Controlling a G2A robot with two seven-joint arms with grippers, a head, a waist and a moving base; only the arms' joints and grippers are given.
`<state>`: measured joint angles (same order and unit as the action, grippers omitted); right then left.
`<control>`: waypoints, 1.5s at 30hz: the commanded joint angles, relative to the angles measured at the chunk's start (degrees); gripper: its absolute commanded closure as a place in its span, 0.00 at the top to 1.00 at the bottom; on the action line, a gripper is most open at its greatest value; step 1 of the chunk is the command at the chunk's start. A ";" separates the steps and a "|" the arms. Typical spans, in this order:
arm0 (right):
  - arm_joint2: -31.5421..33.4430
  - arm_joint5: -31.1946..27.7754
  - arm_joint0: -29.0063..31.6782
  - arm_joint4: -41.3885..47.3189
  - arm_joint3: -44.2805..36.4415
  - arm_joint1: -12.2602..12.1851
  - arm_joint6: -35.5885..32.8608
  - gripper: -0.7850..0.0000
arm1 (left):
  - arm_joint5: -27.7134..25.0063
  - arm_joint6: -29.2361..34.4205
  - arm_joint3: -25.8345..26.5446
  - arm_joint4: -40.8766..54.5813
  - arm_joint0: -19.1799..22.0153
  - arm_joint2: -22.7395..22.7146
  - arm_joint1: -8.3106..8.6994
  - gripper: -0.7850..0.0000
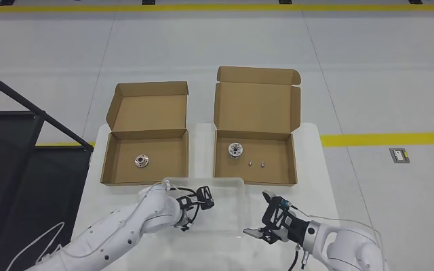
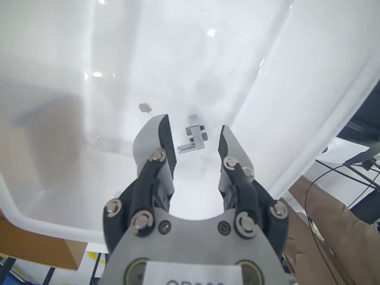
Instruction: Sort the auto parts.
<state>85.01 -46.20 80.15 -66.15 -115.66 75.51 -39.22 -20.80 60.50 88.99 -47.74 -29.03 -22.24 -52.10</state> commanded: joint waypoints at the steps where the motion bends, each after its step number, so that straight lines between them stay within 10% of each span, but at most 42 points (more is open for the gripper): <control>1: 0.00 0.00 0.00 0.00 0.00 0.00 0.00 1.00 | 0.83 0.39 -0.52 -0.73 -0.09 0.14 -0.50 0.53; 40: 0.00 0.00 0.00 0.00 0.00 0.00 0.00 1.00 | 0.78 0.91 -5.47 -4.36 -5.75 -5.06 -3.59 0.35; 45: 0.00 0.00 0.00 0.00 0.00 0.00 0.00 1.00 | 0.41 0.73 -5.71 -4.35 -6.32 -5.97 -3.80 0.00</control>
<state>85.01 -46.20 80.15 -66.15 -115.66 75.51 -39.22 -20.28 61.29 83.23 -52.29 -35.25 -27.95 -55.88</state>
